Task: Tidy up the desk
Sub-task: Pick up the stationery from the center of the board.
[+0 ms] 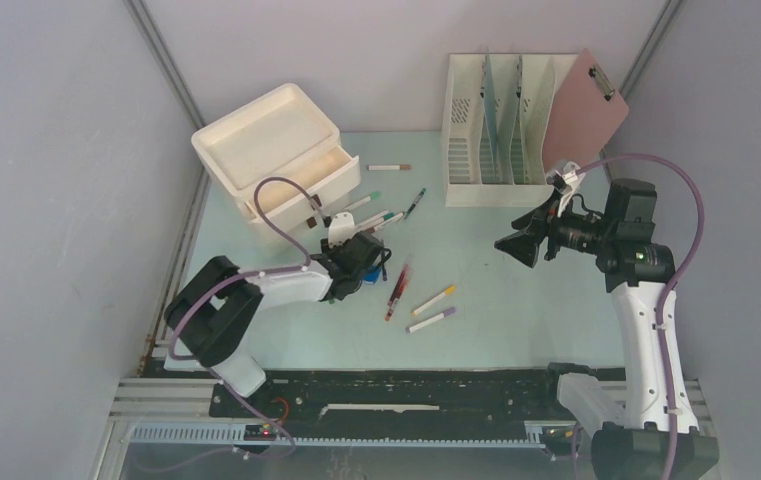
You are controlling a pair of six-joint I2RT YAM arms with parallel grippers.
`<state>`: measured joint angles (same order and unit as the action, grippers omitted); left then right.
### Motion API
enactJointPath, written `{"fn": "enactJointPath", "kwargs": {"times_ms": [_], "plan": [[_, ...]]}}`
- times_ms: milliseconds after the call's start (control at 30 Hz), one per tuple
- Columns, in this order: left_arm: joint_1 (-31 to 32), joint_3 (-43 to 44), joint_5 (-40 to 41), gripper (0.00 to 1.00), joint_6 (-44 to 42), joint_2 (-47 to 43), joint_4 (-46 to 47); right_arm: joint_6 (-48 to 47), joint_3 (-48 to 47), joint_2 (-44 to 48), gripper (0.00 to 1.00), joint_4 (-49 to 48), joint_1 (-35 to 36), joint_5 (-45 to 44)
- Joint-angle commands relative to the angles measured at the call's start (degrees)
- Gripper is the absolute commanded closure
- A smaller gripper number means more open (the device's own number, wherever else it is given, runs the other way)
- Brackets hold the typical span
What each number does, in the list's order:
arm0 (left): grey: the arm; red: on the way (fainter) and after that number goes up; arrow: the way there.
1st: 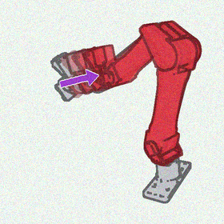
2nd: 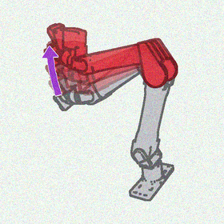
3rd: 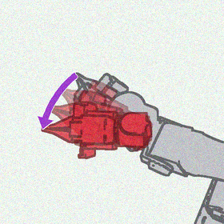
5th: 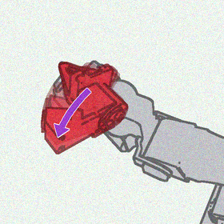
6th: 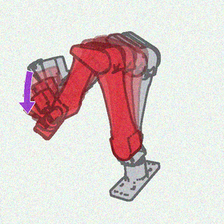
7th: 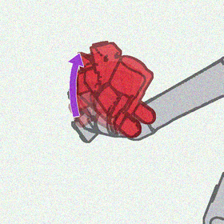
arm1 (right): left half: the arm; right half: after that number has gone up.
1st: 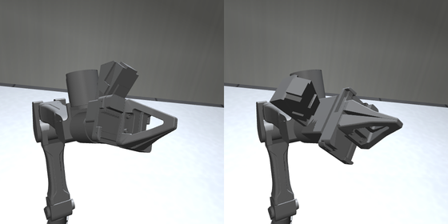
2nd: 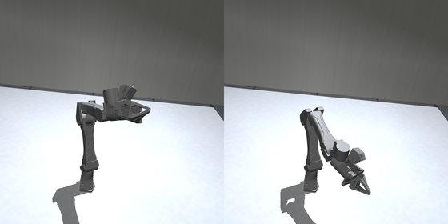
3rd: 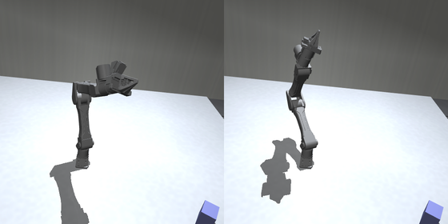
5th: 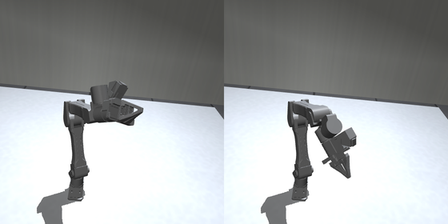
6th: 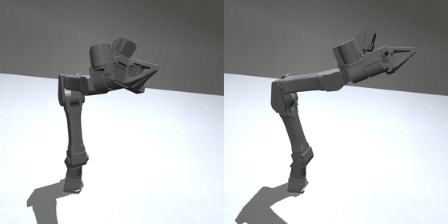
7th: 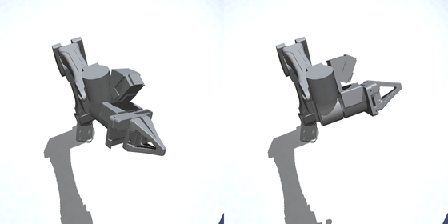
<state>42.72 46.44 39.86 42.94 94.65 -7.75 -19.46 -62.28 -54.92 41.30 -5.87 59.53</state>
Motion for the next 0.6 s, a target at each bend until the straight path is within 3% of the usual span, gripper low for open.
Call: {"fn": "enactJointPath", "kwargs": {"times_ms": [0,167,367,567], "plan": [[2.3,-2.4,0.8,0.90,-2.0,-9.0,-0.9,-1.2,0.1,0.2,0.25,-0.8,0.1,-0.1],[3.1,-6.5,-6.5,0.93,-6.9,-16.4,1.5,-1.2,0.1,0.2,0.25,-0.8,-0.7,0.4],[3.1,-13.0,-22.4,0.96,-19.2,-27.4,10.3,-1.3,0.1,0.2,0.25,-0.9,-0.1,0.0],[3.1,-13.1,-26.0,1.00,-24.2,-38.0,8.1,-1.3,0.1,0.5,0.25,-0.8,-0.5,0.3]]}}
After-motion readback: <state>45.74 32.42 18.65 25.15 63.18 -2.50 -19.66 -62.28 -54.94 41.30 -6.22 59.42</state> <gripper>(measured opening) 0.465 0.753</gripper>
